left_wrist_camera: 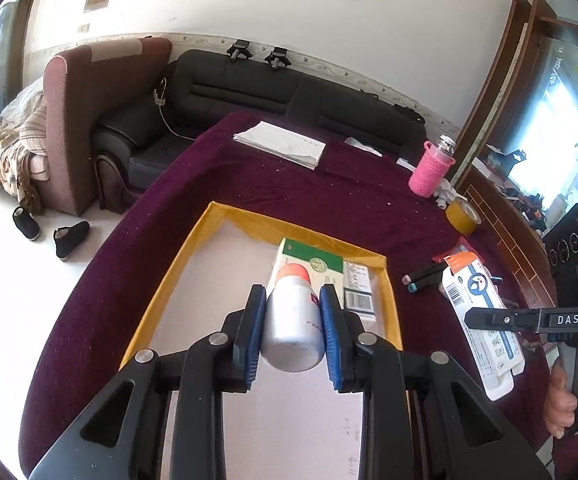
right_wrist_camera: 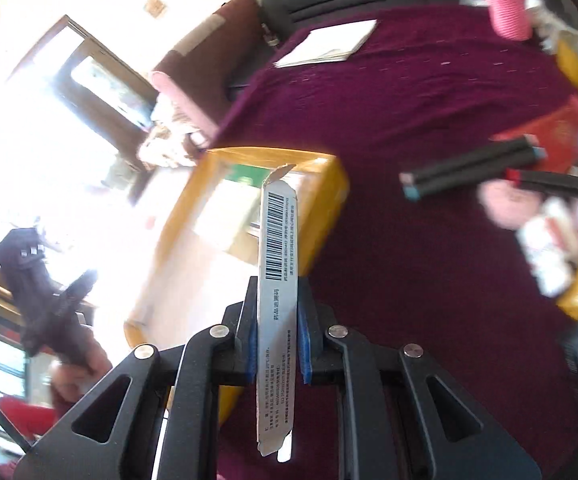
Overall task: Organize objects
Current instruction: 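Carry the bottle and ointment box over the tray and open both tools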
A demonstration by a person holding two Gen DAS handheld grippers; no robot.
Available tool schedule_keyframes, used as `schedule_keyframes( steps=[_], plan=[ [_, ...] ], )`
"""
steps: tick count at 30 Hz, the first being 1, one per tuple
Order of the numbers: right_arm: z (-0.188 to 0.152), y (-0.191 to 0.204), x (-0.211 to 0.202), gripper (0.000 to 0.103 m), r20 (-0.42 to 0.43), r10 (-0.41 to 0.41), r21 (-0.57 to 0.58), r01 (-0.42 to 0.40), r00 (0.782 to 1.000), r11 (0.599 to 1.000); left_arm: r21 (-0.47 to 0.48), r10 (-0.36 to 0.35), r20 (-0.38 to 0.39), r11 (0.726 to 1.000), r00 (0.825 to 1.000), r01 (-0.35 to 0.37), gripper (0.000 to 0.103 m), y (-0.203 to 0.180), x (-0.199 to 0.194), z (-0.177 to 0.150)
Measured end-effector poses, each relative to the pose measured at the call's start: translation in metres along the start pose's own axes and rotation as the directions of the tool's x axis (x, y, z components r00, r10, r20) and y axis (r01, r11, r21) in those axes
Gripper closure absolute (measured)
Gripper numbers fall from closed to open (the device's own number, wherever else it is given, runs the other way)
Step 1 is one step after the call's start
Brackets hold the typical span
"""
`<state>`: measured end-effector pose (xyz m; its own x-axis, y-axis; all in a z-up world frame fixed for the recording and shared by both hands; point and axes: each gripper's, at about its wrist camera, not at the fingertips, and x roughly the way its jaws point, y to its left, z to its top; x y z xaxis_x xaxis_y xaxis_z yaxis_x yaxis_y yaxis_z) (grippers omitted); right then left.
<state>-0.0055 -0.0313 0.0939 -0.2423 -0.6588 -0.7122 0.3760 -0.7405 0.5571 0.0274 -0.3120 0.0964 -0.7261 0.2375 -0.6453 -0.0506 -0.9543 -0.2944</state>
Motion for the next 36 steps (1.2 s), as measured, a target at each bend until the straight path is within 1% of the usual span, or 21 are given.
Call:
schedule_keyframes(
  steps=[2, 4, 6, 9, 11, 13, 15, 16, 17, 18, 19, 20, 22, 24, 27, 28, 29, 31, 32, 34, 36],
  plan=[
    [0.016, 0.012, 0.023, 0.09, -0.011, 0.055, 0.038, -0.055, 0.998, 0.998, -0.02, 0.002, -0.022, 1.0, 1.0, -0.003, 0.08, 0.012, 0.019, 0.01],
    [0.035, 0.022, 0.056, 0.09, -0.024, 0.138, 0.111, -0.134, 0.99, 0.985, -0.037, 0.007, -0.049, 0.999, 0.999, -0.009, 0.08, 0.023, 0.039, 0.018],
    [0.05, 0.029, 0.083, 0.09, -0.029, 0.184, 0.172, -0.177, 0.982, 0.969, -0.045, 0.016, -0.066, 0.999, 0.998, -0.019, 0.08, 0.033, 0.054, 0.023],
    [0.07, 0.038, 0.125, 0.09, -0.033, 0.244, 0.262, -0.227, 0.969, 0.938, -0.085, 0.005, -0.082, 0.996, 0.997, -0.012, 0.08, 0.05, 0.072, 0.029],
    [0.077, 0.042, 0.146, 0.09, -0.036, 0.258, 0.301, -0.235, 0.966, 0.924, -0.108, -0.002, -0.085, 0.994, 0.996, -0.008, 0.08, 0.059, 0.079, 0.03],
    [0.083, 0.045, 0.164, 0.09, -0.044, 0.236, 0.317, -0.211, 0.971, 0.925, -0.138, -0.001, -0.088, 0.99, 0.996, -0.011, 0.08, 0.067, 0.083, 0.03],
    [0.085, 0.048, 0.178, 0.09, -0.051, 0.215, 0.324, -0.187, 0.975, 0.927, -0.161, -0.018, -0.086, 0.987, 0.996, 0.004, 0.076, 0.073, 0.083, 0.03],
    [0.084, 0.049, 0.18, 0.089, -0.051, 0.214, 0.329, -0.186, 0.975, 0.926, -0.17, -0.023, -0.085, 0.985, 0.996, 0.008, 0.073, 0.075, 0.082, 0.03],
    [0.084, 0.05, 0.183, 0.087, -0.052, 0.216, 0.332, -0.187, 0.975, 0.925, -0.178, -0.031, -0.081, 0.984, 0.996, 0.016, 0.06, 0.077, 0.081, 0.03],
    [0.085, 0.051, 0.185, 0.087, -0.056, 0.213, 0.336, -0.182, 0.976, 0.924, -0.183, -0.041, -0.07, 0.983, 0.997, 0.028, 0.053, 0.079, 0.079, 0.031],
    [0.085, 0.051, 0.186, 0.085, -0.059, 0.205, 0.338, -0.174, 0.977, 0.925, -0.186, -0.037, -0.059, 0.982, 0.998, 0.025, 0.052, 0.079, 0.076, 0.031],
    [0.085, 0.052, 0.187, 0.076, -0.059, 0.19, 0.335, -0.16, 0.98, 0.929, -0.188, -0.029, -0.053, 0.982, 0.998, 0.019, 0.052, 0.08, 0.073, 0.032],
    [0.088, 0.052, 0.184, 0.064, -0.05, 0.151, 0.315, -0.127, 0.987, 0.941, -0.203, -0.037, -0.037, 0.979, 0.999, 0.029, 0.052, 0.082, 0.068, 0.032],
    [0.092, 0.056, 0.178, 0.064, -0.03, 0.114, 0.28, -0.101, 0.993, 0.955, -0.22, -0.029, -0.015, 0.975, 0.999, 0.025, 0.051, 0.081, 0.059, 0.029],
    [0.09, 0.063, 0.162, 0.064, -0.011, 0.097, 0.238, -0.092, 0.995, 0.967, -0.231, 0.013, 0.044, 0.973, 0.999, -0.003, 0.05, 0.073, 0.039, 0.019],
    [0.089, 0.064, 0.156, 0.064, -0.004, 0.093, 0.223, -0.089, 0.996, 0.971, -0.233, 0.026, 0.072, 0.972, 0.997, -0.008, 0.047, 0.069, 0.031, 0.014],
    [0.087, 0.067, 0.149, 0.064, 0.006, 0.081, 0.196, -0.081, 0.997, 0.977, -0.236, 0.037, 0.102, 0.972, 0.994, -0.012, 0.041, 0.065, 0.024, 0.007],
    [0.079, 0.071, 0.129, 0.064, 0.032, 0.04, 0.128, -0.044, 0.999, 0.991, -0.23, 0.061, 0.15, 0.973, 0.987, -0.025, 0.038, 0.055, 0.015, -0.005],
    [0.072, 0.073, 0.119, 0.063, 0.043, 0.014, 0.09, -0.017, 0.999, 0.996, -0.22, 0.07, 0.161, 0.975, 0.984, -0.033, 0.038, 0.049, 0.013, -0.01],
    [0.063, 0.072, 0.107, 0.062, 0.054, -0.005, 0.059, 0.002, 0.999, 0.998, -0.195, 0.082, 0.165, 0.98, 0.983, -0.049, 0.038, 0.038, 0.015, -0.017],
    [0.052, 0.067, 0.089, 0.062, 0.071, -0.01, 0.051, 0.006, 0.997, 0.999, -0.185, 0.082, 0.139, 0.981, 0.987, -0.055, 0.038, 0.03, 0.021, -0.021]
  ],
)
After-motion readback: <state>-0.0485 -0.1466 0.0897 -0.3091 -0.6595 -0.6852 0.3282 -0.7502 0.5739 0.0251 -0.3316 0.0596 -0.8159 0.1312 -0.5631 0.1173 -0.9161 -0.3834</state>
